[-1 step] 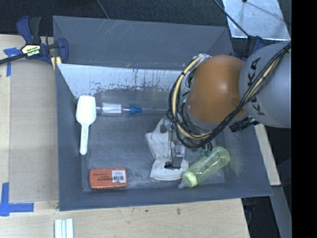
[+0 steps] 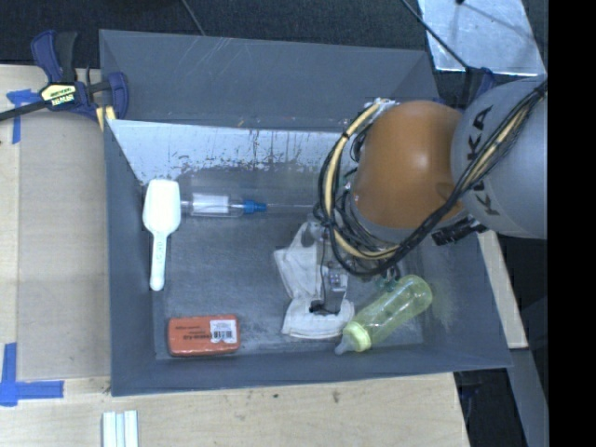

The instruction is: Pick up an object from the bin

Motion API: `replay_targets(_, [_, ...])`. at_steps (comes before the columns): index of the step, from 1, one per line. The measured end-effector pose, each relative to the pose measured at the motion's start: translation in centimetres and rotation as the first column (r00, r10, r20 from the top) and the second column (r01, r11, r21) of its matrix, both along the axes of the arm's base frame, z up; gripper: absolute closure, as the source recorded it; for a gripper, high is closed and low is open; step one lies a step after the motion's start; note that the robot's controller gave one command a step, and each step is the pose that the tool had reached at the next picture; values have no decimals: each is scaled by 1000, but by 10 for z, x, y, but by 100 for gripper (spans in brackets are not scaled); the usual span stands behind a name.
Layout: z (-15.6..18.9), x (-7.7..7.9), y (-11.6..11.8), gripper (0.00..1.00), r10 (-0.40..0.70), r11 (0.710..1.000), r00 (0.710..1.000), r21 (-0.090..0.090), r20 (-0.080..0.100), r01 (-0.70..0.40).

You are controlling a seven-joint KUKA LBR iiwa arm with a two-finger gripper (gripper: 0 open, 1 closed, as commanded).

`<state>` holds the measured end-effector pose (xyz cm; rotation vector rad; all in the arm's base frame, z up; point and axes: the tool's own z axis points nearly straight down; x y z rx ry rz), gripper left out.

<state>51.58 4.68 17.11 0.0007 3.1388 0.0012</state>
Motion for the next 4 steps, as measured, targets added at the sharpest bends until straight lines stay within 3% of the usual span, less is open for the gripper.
replay_targets(1, [-30,22,-7,0,110,994,994,-1,6,-110])
replay_targets(2, [-64,78,-22,0,263,965,965,-2,3,-263])
replay_targets(3, [-47,94,-32,0,428,904,904,-2,1,-428])
replay_targets(4, [-104,108,-26,0,376,927,927,1,-3,-376])
